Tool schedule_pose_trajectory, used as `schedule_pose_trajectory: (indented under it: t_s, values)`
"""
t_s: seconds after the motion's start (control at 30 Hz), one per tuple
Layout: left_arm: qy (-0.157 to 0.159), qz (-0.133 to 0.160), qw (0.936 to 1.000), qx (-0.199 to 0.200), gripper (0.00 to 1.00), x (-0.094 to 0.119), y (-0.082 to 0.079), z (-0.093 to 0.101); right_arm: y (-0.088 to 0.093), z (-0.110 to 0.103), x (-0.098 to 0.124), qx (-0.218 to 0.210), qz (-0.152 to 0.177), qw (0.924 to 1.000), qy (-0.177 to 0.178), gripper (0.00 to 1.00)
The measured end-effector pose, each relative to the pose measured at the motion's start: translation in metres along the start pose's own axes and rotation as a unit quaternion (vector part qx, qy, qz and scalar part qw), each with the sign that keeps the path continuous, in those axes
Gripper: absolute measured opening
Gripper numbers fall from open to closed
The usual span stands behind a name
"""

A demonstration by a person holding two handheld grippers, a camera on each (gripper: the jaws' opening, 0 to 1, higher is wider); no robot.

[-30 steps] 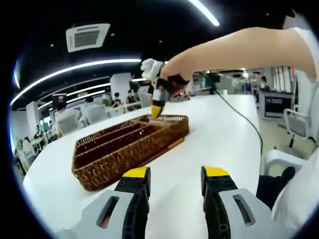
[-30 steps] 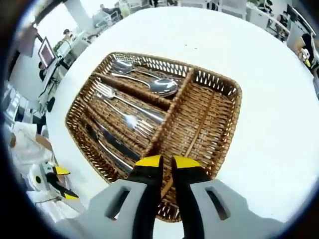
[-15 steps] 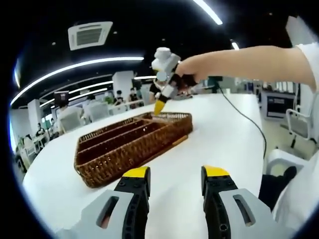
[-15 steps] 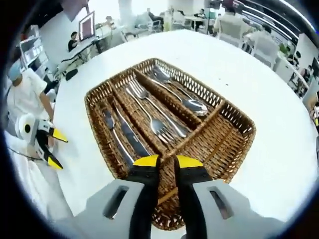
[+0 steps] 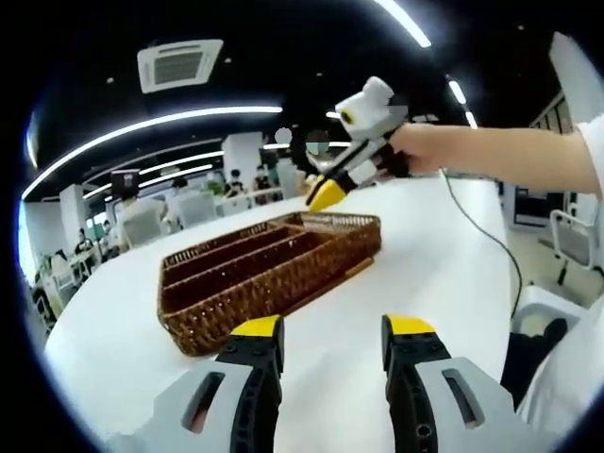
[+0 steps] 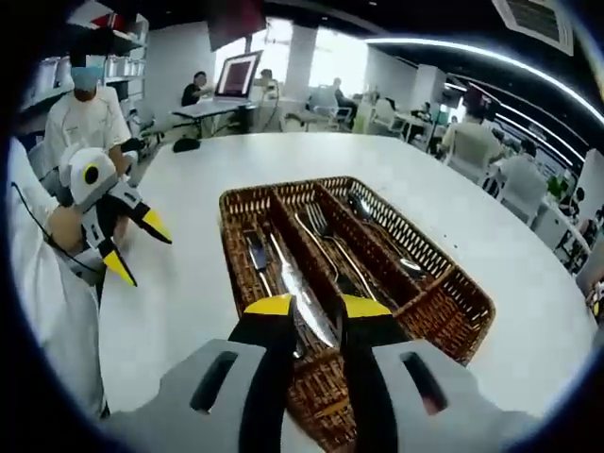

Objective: Arrange the knives, forks, and spoons in their matching storage slots by inserting each utensil handle-first until every utensil is classified and aligned in the correct compartment

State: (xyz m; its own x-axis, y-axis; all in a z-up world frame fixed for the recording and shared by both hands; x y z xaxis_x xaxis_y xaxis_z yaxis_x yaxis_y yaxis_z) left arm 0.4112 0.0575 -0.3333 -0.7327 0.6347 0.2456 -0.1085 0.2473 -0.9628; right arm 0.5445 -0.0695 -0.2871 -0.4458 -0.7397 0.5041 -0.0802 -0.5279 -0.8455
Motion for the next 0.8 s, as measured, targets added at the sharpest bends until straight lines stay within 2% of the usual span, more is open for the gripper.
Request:
schedule_pose_trajectory:
  t_s: [0.2,0.4,0.8]
  values:
    - [-0.001,0.0,1.0,0.002,0.41,-0.001,-0.001,-0.001,0.001,-0.008,0.008,0.009,0.043,0.999,-0.006,0.18]
    - [0.001,-0.003,1.0,0.004,0.41,-0.004,0.001,0.0,0.012,-0.024,0.016,0.017,0.077,0.9965,-0.026,0.21]
    - [0.002,-0.008,1.0,0.005,0.43,-0.009,0.001,-0.001,0.035,-0.039,0.02,0.012,0.105,0.9935,-0.042,0.22]
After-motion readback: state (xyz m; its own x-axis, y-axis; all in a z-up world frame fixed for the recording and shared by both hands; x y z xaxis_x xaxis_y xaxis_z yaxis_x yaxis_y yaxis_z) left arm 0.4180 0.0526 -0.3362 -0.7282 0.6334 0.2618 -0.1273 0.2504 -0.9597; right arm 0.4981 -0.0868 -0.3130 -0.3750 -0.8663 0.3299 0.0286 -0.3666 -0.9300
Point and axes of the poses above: the point that each gripper's makers call its tool centre point, and the gripper's own axes: x roughly backward along the fingers, z roughly to its right, y roughly out of its underside, the point moved 2 cm from there along x, roughly backward along the fingers, and after that the axes turned 1 degree about z, right-handed, at the moved point
